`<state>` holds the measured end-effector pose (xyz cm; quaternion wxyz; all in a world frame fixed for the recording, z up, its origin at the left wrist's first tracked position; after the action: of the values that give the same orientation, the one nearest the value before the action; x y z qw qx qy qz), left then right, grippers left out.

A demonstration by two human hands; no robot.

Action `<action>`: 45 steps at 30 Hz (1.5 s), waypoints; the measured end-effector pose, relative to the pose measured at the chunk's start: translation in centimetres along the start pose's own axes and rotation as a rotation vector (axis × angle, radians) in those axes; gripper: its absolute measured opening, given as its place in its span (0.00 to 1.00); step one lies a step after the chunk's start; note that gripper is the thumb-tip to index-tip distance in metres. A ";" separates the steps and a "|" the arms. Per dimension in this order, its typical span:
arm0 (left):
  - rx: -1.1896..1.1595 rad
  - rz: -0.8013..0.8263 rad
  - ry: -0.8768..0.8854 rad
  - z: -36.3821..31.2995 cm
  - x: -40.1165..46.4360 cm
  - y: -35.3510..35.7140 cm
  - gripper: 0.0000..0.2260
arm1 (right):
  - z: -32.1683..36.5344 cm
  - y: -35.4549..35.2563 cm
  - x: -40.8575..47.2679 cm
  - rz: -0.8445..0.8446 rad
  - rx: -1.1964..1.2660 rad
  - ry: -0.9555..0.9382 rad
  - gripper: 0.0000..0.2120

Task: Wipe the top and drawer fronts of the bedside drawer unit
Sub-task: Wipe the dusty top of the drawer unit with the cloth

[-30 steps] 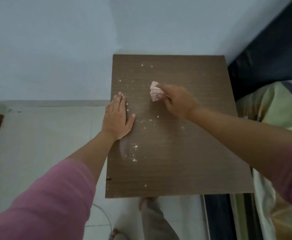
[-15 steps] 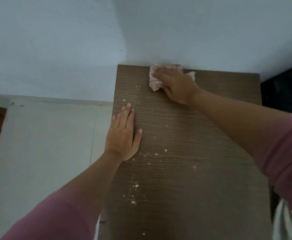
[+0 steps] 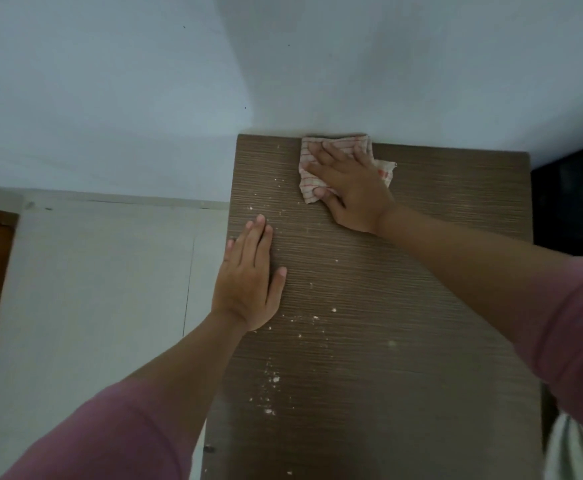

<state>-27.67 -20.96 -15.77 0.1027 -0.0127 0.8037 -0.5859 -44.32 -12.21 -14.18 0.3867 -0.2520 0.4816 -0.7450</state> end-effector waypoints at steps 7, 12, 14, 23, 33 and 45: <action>-0.006 -0.014 0.011 0.0 0.1 0.1 0.27 | 2.5 1.6 -4.0 -0.012 0.014 0.022 0.21; -0.009 -0.033 0.023 -0.1 0.0 0.1 0.27 | 4.5 2.5 -7.4 -0.040 0.024 0.060 0.21; -0.002 -0.046 0.031 -0.2 0.0 0.0 0.27 | 5.4 3.0 -8.8 -0.046 0.027 0.074 0.21; -0.043 -0.010 0.077 -0.5 -1.7 0.0 0.28 | 10.0 5.1 -15.2 -0.064 0.046 0.135 0.22; -0.136 -0.019 0.061 -1.3 -19.4 2.2 0.27 | 14.9 7.1 -20.8 -0.058 0.061 0.122 0.22; -0.026 -0.097 0.085 -1.6 -20.5 2.9 0.25 | 19.1 8.6 -25.8 -0.088 0.010 0.081 0.21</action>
<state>-7.57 -15.63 -14.92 0.0397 -0.0279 0.8132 -0.5799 -12.31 -3.11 -14.31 0.3352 -0.2406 0.4813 -0.7733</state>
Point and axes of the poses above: each hand's wrist, its own x-axis towards the middle knuckle, its own y-axis out of the palm, z = x × y, the point moved 9 cm from there along x, towards the middle knuckle, and after that the axes turned 1 degree about x, right-handed, at the moved point
